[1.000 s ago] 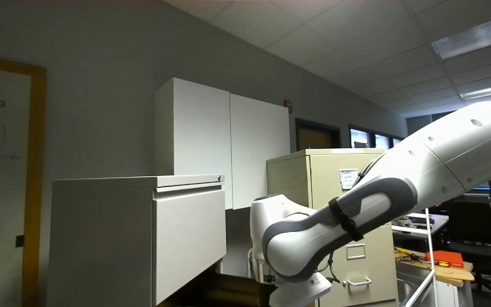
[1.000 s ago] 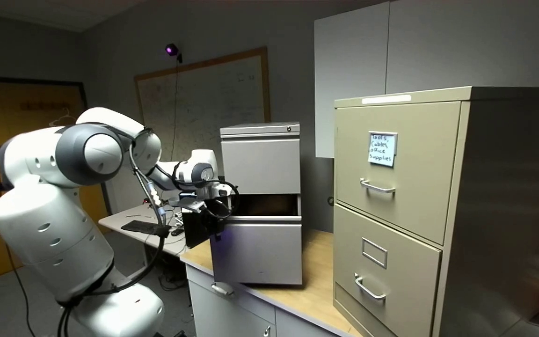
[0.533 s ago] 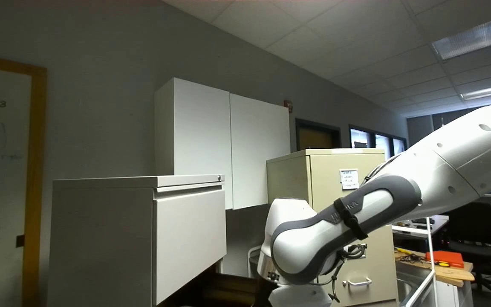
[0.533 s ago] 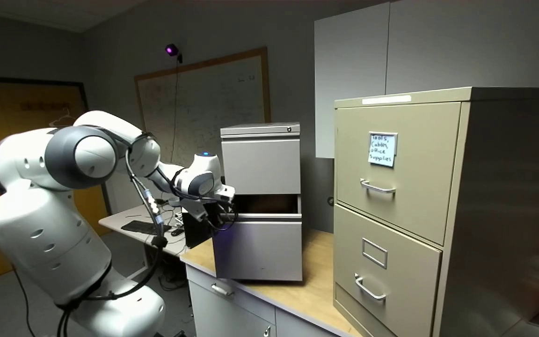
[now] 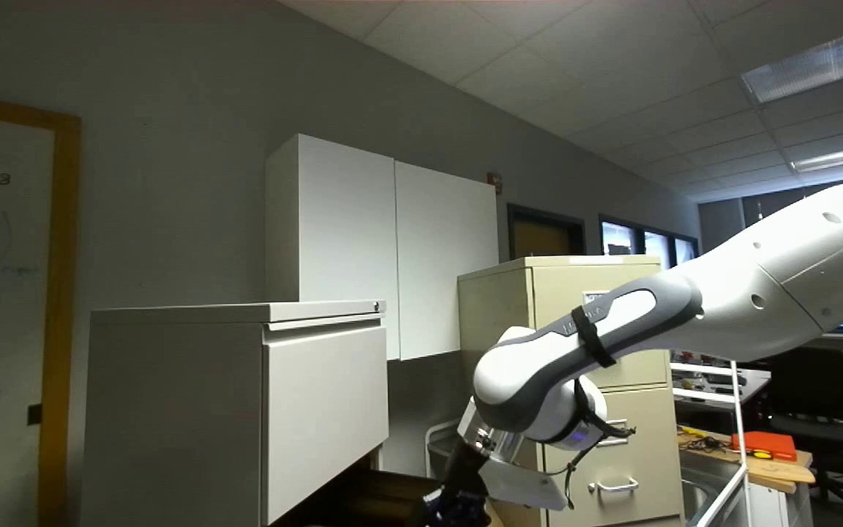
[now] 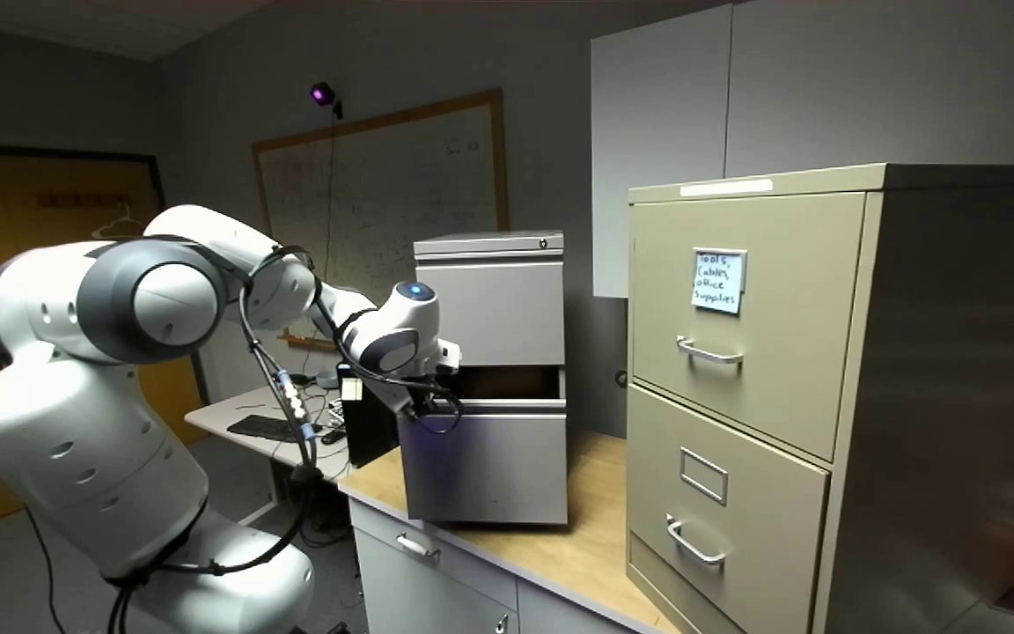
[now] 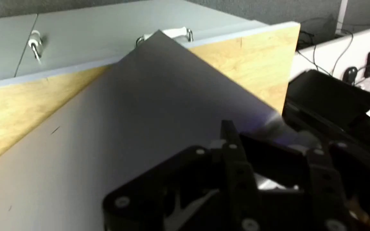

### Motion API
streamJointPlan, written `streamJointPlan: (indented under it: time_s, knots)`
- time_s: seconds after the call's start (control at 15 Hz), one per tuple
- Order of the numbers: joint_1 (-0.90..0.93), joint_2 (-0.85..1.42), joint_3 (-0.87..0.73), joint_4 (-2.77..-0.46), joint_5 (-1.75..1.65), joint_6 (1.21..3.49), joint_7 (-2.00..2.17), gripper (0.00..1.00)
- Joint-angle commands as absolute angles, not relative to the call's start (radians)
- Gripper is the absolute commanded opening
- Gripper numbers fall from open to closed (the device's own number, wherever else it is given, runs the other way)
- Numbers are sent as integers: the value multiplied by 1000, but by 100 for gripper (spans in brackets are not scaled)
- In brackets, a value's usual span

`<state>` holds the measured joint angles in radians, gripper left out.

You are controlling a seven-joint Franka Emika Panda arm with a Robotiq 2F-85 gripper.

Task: Close the bottom drawer of the white file cabinet

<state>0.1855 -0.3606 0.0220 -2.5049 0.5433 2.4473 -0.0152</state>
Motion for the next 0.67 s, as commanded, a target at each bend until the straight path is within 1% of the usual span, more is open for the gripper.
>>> streamJointPlan:
  time_s: [0.0, 0.4, 0.6]
  knots:
    - [168, -333, -61, -2388, 590, 2493, -135, 1]
    - [150, -291, -121, -2311, 653, 2508, -215, 1]
    - [113, -304, -122, -2333, 648, 2522, -185, 1]
